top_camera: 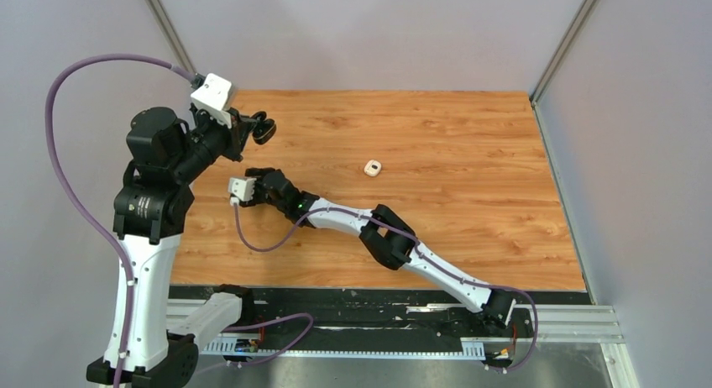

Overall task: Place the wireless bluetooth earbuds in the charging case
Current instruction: Move the earbud to the center of the board.

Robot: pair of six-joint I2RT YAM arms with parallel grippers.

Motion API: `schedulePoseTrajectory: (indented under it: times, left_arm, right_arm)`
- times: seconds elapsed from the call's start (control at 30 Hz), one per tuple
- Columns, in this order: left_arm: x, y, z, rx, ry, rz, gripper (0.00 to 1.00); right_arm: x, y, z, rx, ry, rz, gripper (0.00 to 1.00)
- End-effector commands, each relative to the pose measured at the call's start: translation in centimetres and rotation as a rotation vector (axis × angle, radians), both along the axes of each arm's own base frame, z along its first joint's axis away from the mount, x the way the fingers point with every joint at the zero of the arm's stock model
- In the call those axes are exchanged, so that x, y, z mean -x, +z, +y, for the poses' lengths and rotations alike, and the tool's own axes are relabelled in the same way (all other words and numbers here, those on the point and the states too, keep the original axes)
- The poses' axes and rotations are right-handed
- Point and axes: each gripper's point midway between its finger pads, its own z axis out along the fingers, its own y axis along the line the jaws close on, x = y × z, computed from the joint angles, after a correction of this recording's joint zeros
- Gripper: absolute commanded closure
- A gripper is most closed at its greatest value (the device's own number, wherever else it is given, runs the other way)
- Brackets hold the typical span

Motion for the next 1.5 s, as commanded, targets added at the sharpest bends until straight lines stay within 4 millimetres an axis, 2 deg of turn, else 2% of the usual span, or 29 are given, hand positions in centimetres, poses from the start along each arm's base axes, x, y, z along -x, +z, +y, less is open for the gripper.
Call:
schedulePoseTrajectory:
  times: [0.0, 0.13, 0.23, 0.37, 0.47, 0.53, 0.6, 0.67, 0.77, 0.9, 1.0, 1.1, 1.27, 1.47]
  left_arm:
    - [-0.2, 1.2, -0.4, 0.025, -0.020, -0.039, 1.00]
    - [-0.3, 1.3, -0.6, 0.031, -0.028, -0.044, 1.00]
    - [-0.4, 1.4, -0.7, 0.034, -0.032, -0.050, 1.00]
    - [-0.7, 1.7, -0.8, 0.041, -0.036, -0.064, 1.00]
    - [-0.9, 1.9, -0.7, 0.038, -0.030, -0.076, 1.00]
    - [-1.0, 2.2, -0.6, 0.028, -0.025, -0.089, 1.00]
    - [-1.2, 2.2, -0.4, 0.015, -0.019, -0.096, 1.00]
    - [-1.2, 2.2, -0.3, 0.003, -0.017, -0.100, 1.00]
    - [-1.3, 1.8, -0.4, -0.005, -0.023, -0.096, 1.00]
    - [-1.3, 1.3, -0.8, 0.001, -0.047, -0.080, 1.00]
    - [-1.3, 1.0, -1.1, 0.002, -0.065, -0.067, 1.00]
    - [-1.5, 0.8, -1.2, -0.009, -0.073, -0.059, 1.00]
    - [-1.5, 0.8, -1.2, -0.017, -0.075, -0.052, 1.00]
    - [-1.6, 1.0, -1.3, -0.015, -0.075, -0.054, 1.00]
  right_arm:
    - [-4.0, -4.7, -6.4, 0.192, -0.208, 0.106, 0.40]
    - [-5.8, -5.4, -9.5, 0.226, -0.270, 0.190, 0.43]
    - [-7.0, -5.0, -11.3, 0.232, -0.298, 0.217, 0.44]
    - [-7.5, -4.0, -13.3, 0.223, -0.318, 0.309, 0.44]
    - [-7.1, -0.8, -14.2, 0.158, -0.233, 0.436, 0.46]
    - [-6.2, 2.3, -14.6, 0.095, -0.127, 0.527, 0.45]
    - [-3.9, 5.5, -15.4, 0.040, 0.074, 0.619, 0.40]
    - [-2.1, 7.9, -17.1, -0.004, 0.250, 0.681, 0.36]
    - [-1.5, 9.7, -19.2, -0.047, 0.381, 0.730, 0.33]
    - [-3.4, 8.2, -20.6, -0.040, 0.402, 0.715, 0.35]
    - [-4.3, 7.2, -20.4, -0.013, 0.424, 0.661, 0.44]
    - [-5.3, 5.9, -19.6, 0.005, 0.389, 0.643, 0.52]
    - [-5.3, 3.7, -17.4, 0.052, 0.297, 0.631, 0.48]
    - [-5.5, 1.2, -15.9, 0.090, 0.219, 0.626, 0.52]
